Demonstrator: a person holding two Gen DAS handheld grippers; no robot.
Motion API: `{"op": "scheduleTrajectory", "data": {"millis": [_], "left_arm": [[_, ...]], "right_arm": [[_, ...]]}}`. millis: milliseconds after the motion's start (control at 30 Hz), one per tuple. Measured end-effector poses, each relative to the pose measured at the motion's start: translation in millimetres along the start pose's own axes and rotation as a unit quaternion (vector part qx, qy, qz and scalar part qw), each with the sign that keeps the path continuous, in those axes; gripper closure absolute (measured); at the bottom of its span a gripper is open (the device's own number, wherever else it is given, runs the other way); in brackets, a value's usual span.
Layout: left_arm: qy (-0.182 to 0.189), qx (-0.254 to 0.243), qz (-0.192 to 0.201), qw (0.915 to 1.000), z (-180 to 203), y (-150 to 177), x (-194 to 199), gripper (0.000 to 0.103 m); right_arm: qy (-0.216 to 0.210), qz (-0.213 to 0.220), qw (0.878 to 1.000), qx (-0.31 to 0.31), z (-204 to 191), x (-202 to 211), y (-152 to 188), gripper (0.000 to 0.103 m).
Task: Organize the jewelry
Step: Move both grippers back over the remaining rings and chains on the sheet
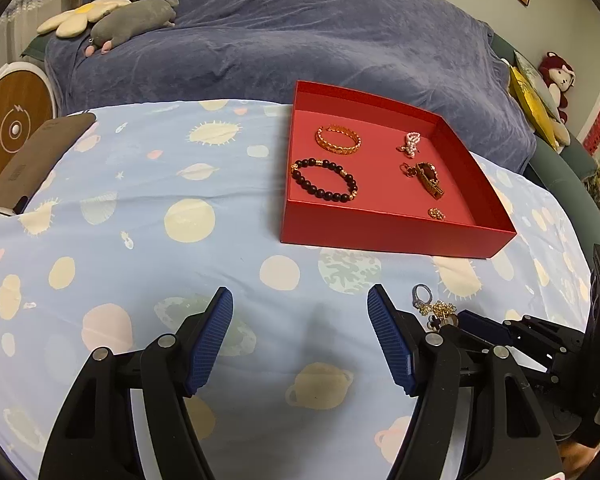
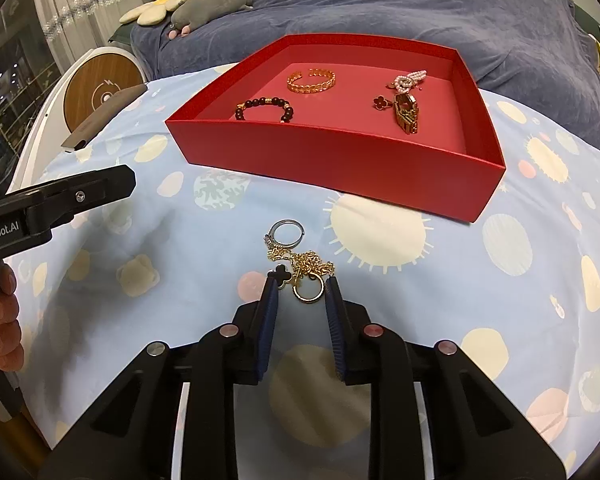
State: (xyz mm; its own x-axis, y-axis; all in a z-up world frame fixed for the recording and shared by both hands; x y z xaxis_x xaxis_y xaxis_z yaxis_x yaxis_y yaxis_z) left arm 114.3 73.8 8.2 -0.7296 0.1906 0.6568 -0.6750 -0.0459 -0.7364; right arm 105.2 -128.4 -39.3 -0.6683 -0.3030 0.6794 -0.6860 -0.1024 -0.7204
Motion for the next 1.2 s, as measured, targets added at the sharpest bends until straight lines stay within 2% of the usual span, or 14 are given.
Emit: {"op": "scheduleTrajectory", "data": {"millis": [267,867,1200], "left_arm": [[0.002,0.0,-0.001,1.0,2,1,-1,0.036],[0.006,-0.003,-0.009,0.9999,9,3,-8,0.036],[0.023,-0.019,-0.024,0.9992,36,8,-23,0.036]], "right_arm": [[0.004,-0.002,1.0,0.001,0,-1,-1,0.086],[-0.002,0.001,1.0,-0.013,6,15,-3,0.087],[0.028,0.027,0.997,-0.059,43,47,-20,0.087]]}}
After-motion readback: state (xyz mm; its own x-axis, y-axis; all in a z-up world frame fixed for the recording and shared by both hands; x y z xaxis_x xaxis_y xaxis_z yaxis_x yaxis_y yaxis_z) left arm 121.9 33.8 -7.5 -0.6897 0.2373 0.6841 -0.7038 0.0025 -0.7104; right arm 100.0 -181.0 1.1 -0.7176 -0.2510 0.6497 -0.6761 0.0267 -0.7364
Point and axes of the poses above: each gripper's, at about its wrist camera, not at the fingertips, and x roughly against the way its jaws point, z to its right, y to its underside, the point moved 1 cm from there along -x, roughly the way its jaws point, and after that the axes turned 11 degrees about z, right-handed, at the moved point
